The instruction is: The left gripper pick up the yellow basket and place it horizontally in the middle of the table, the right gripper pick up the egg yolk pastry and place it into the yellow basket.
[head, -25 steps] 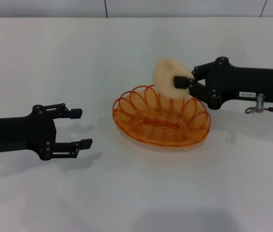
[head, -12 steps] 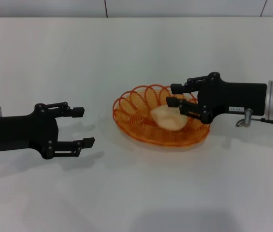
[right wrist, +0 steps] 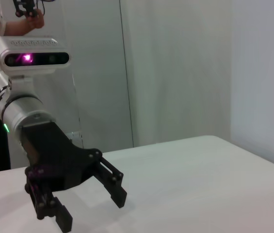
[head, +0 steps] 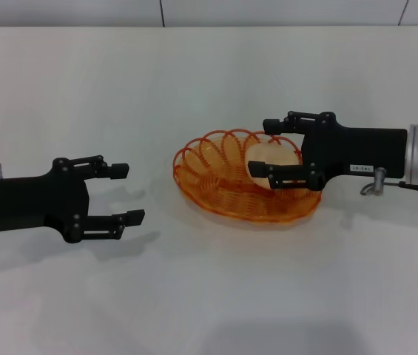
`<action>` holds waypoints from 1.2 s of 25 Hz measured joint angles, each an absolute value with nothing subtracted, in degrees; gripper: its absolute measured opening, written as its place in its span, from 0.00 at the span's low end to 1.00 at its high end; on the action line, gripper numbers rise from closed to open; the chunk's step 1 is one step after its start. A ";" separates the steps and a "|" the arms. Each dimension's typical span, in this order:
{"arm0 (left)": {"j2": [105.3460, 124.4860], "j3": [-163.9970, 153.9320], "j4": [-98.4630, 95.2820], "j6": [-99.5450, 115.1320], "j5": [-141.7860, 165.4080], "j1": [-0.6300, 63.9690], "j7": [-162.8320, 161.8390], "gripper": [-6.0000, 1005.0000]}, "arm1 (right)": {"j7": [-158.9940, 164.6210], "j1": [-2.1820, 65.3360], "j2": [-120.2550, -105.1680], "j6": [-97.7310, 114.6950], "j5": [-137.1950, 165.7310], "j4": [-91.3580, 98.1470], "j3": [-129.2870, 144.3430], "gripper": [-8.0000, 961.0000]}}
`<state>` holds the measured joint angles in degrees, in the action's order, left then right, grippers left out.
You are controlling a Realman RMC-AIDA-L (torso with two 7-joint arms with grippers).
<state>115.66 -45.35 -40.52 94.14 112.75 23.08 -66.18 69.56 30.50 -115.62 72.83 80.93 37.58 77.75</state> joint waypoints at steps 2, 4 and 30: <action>115.64 -45.35 -40.52 94.17 112.74 22.91 -66.18 0.79 | 69.55 30.29 -115.42 73.75 80.90 37.80 77.57 0.62; 115.55 -45.35 -40.52 94.21 112.74 22.81 -66.18 0.79 | 69.52 29.70 -115.05 75.32 80.99 38.59 77.42 0.85; 114.60 -45.56 -42.92 94.78 113.33 23.30 -69.86 0.79 | 70.93 26.19 -110.40 87.45 94.24 41.68 73.51 0.92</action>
<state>114.60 -45.56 -42.92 94.78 113.33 23.30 -69.86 70.93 26.19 -110.40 87.45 94.24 41.68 73.51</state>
